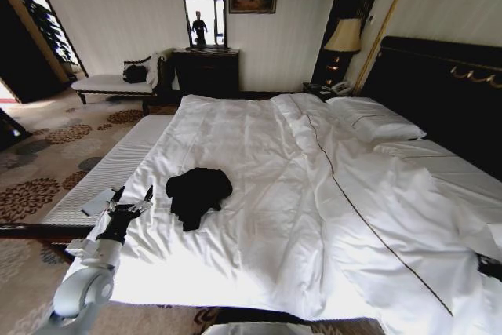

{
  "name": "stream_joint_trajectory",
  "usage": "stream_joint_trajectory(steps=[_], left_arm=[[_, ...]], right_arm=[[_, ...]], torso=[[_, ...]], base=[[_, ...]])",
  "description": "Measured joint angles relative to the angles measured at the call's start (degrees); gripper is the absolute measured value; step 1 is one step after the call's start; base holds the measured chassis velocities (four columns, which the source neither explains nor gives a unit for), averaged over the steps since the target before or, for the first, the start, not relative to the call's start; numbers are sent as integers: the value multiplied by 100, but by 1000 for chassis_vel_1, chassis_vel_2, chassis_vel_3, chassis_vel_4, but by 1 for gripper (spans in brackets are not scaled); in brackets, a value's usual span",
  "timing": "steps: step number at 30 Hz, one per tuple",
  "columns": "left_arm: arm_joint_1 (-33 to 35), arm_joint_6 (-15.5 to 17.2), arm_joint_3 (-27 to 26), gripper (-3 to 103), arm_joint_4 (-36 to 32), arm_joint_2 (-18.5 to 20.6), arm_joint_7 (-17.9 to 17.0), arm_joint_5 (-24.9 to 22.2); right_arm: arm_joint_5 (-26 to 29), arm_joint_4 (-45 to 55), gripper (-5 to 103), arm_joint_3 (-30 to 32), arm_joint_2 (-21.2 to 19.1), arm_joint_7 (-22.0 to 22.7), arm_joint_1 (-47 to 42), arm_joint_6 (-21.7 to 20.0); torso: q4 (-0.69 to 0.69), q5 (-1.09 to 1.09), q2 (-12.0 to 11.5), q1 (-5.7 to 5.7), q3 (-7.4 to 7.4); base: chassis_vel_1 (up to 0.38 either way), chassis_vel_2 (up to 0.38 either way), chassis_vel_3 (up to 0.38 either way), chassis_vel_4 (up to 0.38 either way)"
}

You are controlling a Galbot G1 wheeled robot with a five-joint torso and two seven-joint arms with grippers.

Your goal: Fold the clothes on the bed.

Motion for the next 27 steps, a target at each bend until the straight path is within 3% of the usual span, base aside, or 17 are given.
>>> stream_joint_trajectory(steps=[9, 18, 25, 27], left_arm=[[65, -19, -53, 100, -4, -107, 0, 31], [107, -27, -76, 100, 42, -166, 0, 83], [136, -52, -95, 100, 86, -161, 0, 83], [147, -52, -101, 100, 82, -154, 0, 86]], right_arm=[[-637, -688, 1, -32, 224, -76, 124, 318], [-1902, -1031, 1, -366, 1048, -164, 124, 749], [-2188, -1455, 1, -512, 1115, -149, 272, 1056], [-2243, -1821, 1, -614, 1007, -127, 437, 1376]], torso=[[1, 1, 0, 0, 0], [5, 0, 0, 0, 0], [4, 0, 0, 1, 0], [-1, 0, 0, 0, 0]], base=[[0, 0, 0, 0], [0, 0, 0, 0], [0, 0, 0, 0], [0, 0, 0, 0]])
